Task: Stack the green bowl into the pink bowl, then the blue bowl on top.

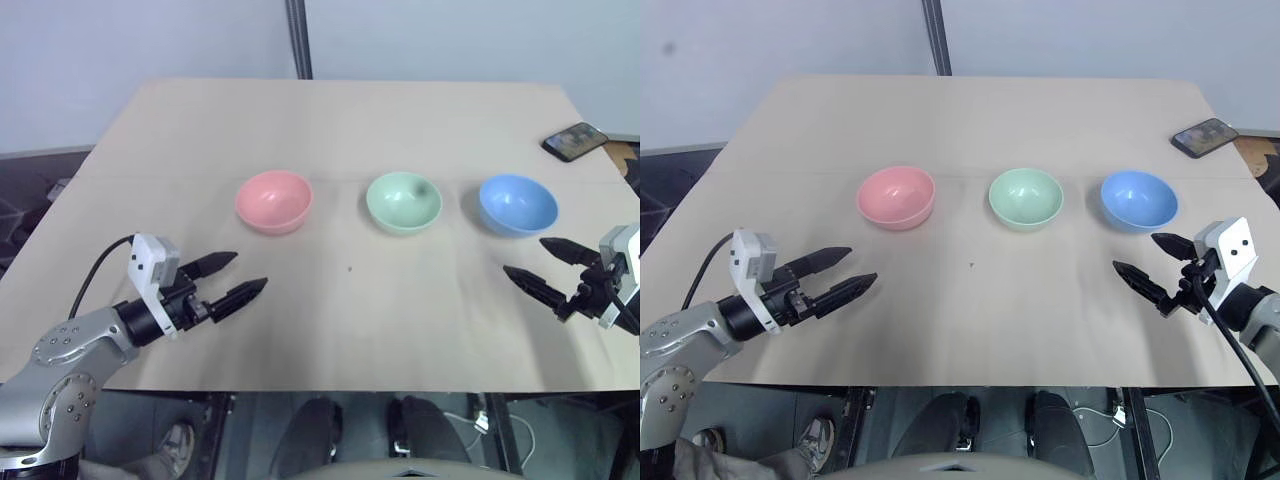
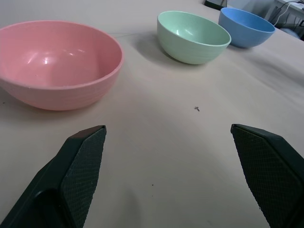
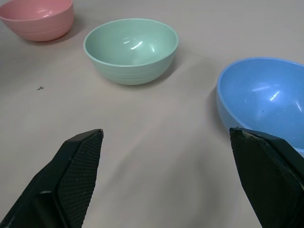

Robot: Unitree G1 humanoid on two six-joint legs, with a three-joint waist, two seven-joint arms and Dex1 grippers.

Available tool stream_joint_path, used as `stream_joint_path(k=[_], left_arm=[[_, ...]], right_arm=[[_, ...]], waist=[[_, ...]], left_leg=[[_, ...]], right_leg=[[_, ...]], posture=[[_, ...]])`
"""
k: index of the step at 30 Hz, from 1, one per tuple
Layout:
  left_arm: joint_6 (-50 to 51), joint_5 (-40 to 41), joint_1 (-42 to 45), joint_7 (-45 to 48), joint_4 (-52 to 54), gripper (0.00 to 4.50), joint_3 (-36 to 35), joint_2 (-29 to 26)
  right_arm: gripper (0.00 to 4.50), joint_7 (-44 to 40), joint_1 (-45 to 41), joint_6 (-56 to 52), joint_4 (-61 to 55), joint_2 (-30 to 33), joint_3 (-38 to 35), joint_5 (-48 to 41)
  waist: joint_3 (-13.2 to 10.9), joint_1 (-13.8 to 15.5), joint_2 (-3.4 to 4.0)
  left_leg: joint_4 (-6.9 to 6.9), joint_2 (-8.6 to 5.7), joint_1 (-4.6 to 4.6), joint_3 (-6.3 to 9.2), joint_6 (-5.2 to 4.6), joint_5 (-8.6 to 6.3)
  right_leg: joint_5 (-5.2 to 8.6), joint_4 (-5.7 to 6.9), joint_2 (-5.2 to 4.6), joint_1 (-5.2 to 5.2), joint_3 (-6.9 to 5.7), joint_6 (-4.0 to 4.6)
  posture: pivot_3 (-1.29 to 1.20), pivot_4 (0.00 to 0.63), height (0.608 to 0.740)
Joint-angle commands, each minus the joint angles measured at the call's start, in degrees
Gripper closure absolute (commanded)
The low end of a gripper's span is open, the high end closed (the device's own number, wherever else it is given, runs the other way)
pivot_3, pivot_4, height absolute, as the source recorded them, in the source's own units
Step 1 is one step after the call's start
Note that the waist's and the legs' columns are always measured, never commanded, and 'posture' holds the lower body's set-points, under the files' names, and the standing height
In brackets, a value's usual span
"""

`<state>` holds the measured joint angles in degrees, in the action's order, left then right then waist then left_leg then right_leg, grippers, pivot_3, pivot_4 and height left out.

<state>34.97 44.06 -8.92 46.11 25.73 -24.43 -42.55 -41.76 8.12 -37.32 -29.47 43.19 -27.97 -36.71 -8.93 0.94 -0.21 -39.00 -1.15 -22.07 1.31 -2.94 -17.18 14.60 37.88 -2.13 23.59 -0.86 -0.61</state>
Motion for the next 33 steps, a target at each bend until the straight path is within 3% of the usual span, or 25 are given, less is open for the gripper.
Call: stream_joint_path(k=[1,11,18,28,33], left_arm=[[-0.85,-0.03,1.08,-0.80,1.60,0.05,-0.61,0.06],[-2.11,-1.75,4.92,-3.72,1.90,0.05,3.57,2.82],[-5.61,-13.84,7.11,-9.63,3.80,0.05,8.55,1.25],[-9.82,-36.78,23.31,-7.20,-5.21,0.05,23.32,-14.22],[-12.85,-45.63,30.23,-2.30,-12.94,0.05,32.78,-16.39]], right_arm=[[0.00,0.67,-0.55,0.94,-1.95,-0.15,-0.27,-0.50],[0.00,0.37,-3.54,4.23,0.36,-1.00,4.17,1.08],[0.00,-2.96,-8.33,6.91,1.90,-1.25,10.06,1.68],[0.00,-9.80,-24.98,9.65,4.65,-5.64,27.43,4.50],[0.00,-9.93,-27.86,10.24,5.47,-6.69,29.75,5.96]], waist=[[0.00,-0.01,0.00],[0.00,-0.07,0.00],[0.00,-0.13,0.00],[-0.04,-0.14,-0.04],[-0.05,0.04,-0.05]], left_leg=[[0.00,0.00,0.00,0.00,0.00,0.00],[-0.02,-0.01,0.00,-0.01,0.14,0.08],[-0.03,-0.03,0.04,-0.02,0.03,0.02],[-0.03,-0.05,0.04,0.00,0.13,0.08],[-0.03,-0.08,-0.12,0.00,0.27,0.16]], right_leg=[[0.00,0.00,0.00,0.00,0.00,0.00],[-0.01,0.02,0.01,0.00,0.00,-0.01],[-0.02,0.04,0.01,-0.03,0.00,-0.01],[-0.02,0.08,0.08,-0.01,0.00,0.00],[-0.02,0.04,0.08,0.13,-0.01,0.00]], posture=[[0.00,0.150,0.740],[0.00,0.150,0.740],[0.00,0.150,0.740],[0.00,0.150,0.740],[0.00,0.150,0.740]])
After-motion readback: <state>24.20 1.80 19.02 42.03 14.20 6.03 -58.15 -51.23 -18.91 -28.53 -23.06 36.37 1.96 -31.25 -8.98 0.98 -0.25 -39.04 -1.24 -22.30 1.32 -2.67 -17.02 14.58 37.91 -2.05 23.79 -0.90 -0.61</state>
